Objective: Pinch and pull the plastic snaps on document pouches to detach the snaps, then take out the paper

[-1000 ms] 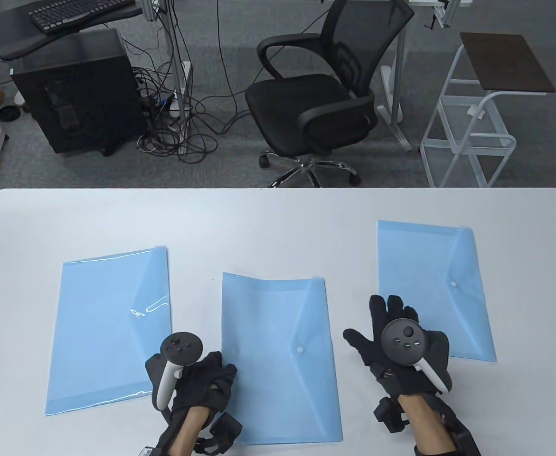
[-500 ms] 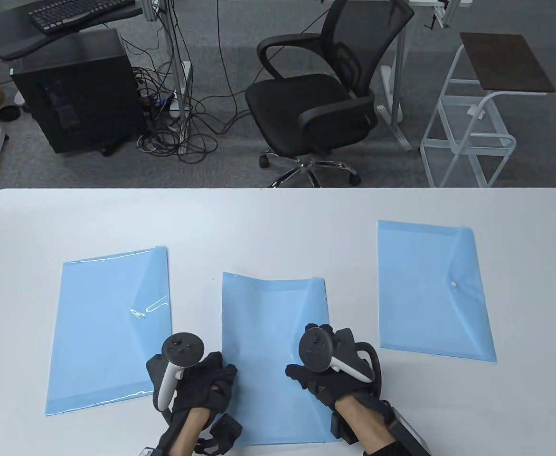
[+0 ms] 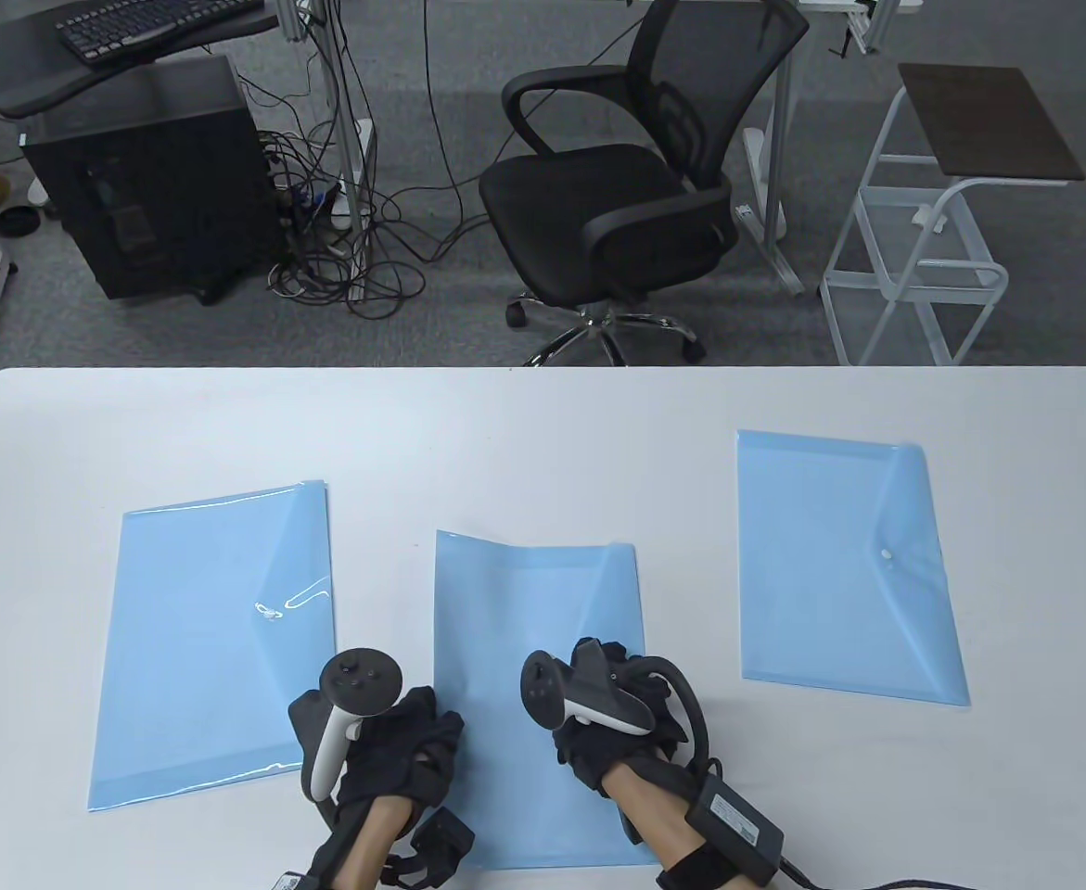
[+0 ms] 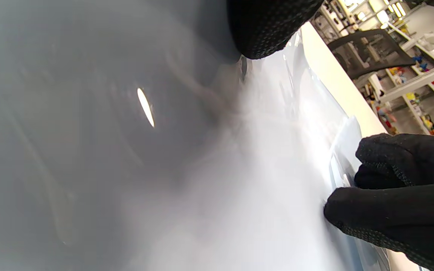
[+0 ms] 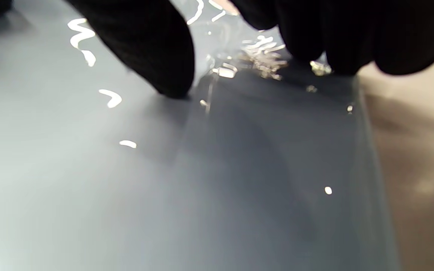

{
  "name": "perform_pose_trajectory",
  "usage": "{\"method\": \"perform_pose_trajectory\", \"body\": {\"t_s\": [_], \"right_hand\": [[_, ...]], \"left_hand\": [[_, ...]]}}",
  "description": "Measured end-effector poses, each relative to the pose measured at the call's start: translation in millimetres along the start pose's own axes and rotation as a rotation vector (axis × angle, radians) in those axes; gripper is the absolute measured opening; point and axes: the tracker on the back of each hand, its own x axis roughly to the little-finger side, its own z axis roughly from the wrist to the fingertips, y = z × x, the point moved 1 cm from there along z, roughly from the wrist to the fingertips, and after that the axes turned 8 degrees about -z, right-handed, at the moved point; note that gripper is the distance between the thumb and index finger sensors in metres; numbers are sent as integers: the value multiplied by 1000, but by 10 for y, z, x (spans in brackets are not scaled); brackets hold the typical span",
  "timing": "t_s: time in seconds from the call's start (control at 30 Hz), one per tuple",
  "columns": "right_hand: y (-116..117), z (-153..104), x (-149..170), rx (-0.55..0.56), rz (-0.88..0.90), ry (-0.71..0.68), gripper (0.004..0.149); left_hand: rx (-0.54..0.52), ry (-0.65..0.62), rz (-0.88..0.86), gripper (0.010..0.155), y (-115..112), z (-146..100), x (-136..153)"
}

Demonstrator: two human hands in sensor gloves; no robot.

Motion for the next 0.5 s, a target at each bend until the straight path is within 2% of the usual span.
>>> {"method": "perform_pose_trajectory", "body": {"t_s": [0.23,0.37,0.5], "right_hand": [[20,102,-188,93,-212,51,74],[18,167,-280,95,-315,63,70],[-12,196,-266,149,-348,99,63]], "left_hand": [[-6,1,8,46,-8,-5,-6],[-11,-1,14,46,-9,-7,-7],[-15,-3,21,46,-10,-7,-8]]}}
